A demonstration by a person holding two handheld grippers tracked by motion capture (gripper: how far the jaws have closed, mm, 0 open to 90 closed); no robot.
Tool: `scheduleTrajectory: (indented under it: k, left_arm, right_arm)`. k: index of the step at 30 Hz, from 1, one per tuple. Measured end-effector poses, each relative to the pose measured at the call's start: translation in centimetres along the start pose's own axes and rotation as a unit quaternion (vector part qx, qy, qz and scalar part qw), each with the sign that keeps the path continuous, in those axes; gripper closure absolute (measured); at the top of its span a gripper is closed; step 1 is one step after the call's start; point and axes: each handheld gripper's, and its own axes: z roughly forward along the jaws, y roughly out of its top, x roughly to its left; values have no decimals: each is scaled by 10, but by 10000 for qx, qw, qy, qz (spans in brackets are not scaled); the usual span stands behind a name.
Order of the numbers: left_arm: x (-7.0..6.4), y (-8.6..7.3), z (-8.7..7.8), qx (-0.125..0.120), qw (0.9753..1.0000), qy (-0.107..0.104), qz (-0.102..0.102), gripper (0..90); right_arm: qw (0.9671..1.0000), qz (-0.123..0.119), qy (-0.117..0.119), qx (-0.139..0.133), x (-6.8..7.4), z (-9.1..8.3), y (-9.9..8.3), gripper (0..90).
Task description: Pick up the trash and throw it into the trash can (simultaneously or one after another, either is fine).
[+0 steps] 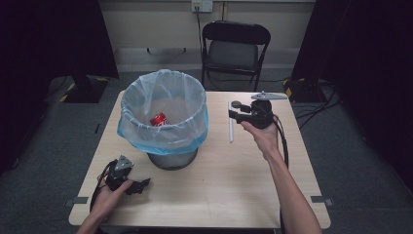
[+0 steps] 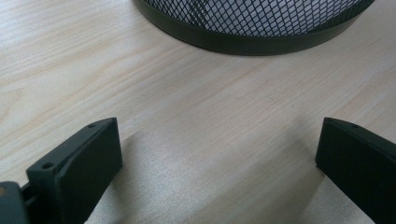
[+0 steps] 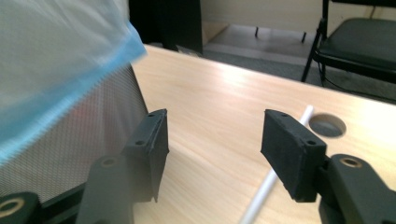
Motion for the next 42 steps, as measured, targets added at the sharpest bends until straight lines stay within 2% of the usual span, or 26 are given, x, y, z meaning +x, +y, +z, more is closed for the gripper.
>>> scheduleTrajectory:
  k: [9,12,15,17,19,22,28,31,32,37,42]
  left_arm:
    - [0,0,0,-13,10000,-6,-6,0]
    - [0,0,0,-11,10000,-6,-8,0]
    - [0,0,0,-11,10000,-5,-3,0]
    - [0,0,0,0,10000,-5,-7,0]
    - [0,0,0,-7,10000,-3,4,0]
    - [0,0,0,-7,10000,-5,3,0]
    - [0,0,0,-13,10000,-8,-6,0]
    - [0,0,0,-10,10000,-7,-6,0]
    - [0,0,0,-1,10000,-6,-12,0]
    - [0,0,0,-11,10000,-6,-5,0]
    - [0,0,0,-11,10000,-7,-6,0]
  right_arm:
    - [9994,37,-147,298,-5,15,-27,475]
    - [9983,83,-229,526,-8,25,-45,517]
    - [9979,126,-220,596,-11,30,-52,532]
    - [9967,259,-222,742,-18,40,-64,568]
    - [9961,281,-272,787,-20,43,-67,575]
    - [9937,325,-392,997,-26,56,-79,616]
    - [9904,374,-511,1227,-29,75,-91,648]
    - [9898,310,-513,1293,-28,80,-95,653]
    - [9881,295,-585,1389,-28,83,-98,664]
    - [9870,286,-693,1420,-30,87,-100,682]
    - [9848,169,-834,1515,-29,89,-101,720]
